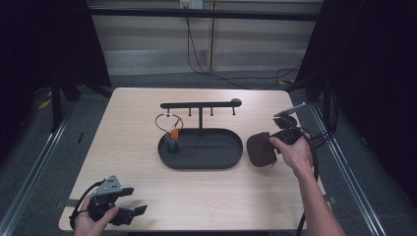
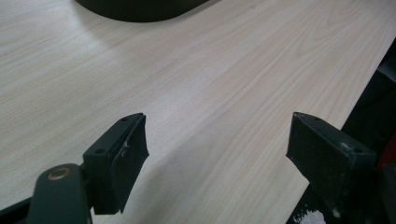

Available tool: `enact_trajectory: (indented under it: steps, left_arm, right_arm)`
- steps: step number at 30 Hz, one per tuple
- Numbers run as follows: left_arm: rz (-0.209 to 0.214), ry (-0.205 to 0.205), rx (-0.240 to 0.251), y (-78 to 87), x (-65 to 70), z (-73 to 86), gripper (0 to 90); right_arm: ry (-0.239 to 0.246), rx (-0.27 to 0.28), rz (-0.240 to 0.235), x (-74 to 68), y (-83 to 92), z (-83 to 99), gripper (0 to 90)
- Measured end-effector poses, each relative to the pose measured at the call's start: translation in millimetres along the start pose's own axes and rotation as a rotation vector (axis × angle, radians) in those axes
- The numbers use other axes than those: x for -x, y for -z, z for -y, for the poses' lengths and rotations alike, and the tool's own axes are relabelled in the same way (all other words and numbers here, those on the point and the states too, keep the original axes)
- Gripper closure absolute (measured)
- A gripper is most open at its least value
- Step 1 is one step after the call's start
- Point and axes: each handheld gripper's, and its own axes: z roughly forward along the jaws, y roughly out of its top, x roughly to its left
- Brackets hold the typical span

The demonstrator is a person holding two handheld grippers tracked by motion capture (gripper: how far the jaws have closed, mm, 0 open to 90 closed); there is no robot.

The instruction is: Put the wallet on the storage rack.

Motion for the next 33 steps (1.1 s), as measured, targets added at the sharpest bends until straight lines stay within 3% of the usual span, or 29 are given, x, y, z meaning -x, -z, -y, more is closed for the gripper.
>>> enact_trajectory:
  steps: [14,20,26,33]
  left_arm:
    - [-0.007,0.014,-0.003,0.1,-1.3,0.4,19.6]
    - [-0.017,0.01,0.02,1.9,-0.5,0.0,19.4]
    - [-0.018,0.011,0.017,1.4,-1.3,0.3,19.4]
    - [-0.018,0.007,0.013,1.3,-1.1,0.3,19.4]
  right_arm:
    - [0.033,-0.018,0.001,-7.5,20.0,-1.9,62.1]
    - [0.042,-0.039,-0.007,-9.9,27.3,-2.5,62.1]
    - [0.088,-0.053,-0.021,-18.7,31.3,-2.8,62.1]
    - [0.139,-0.064,-0.013,-42.1,37.5,-7.9,62.0]
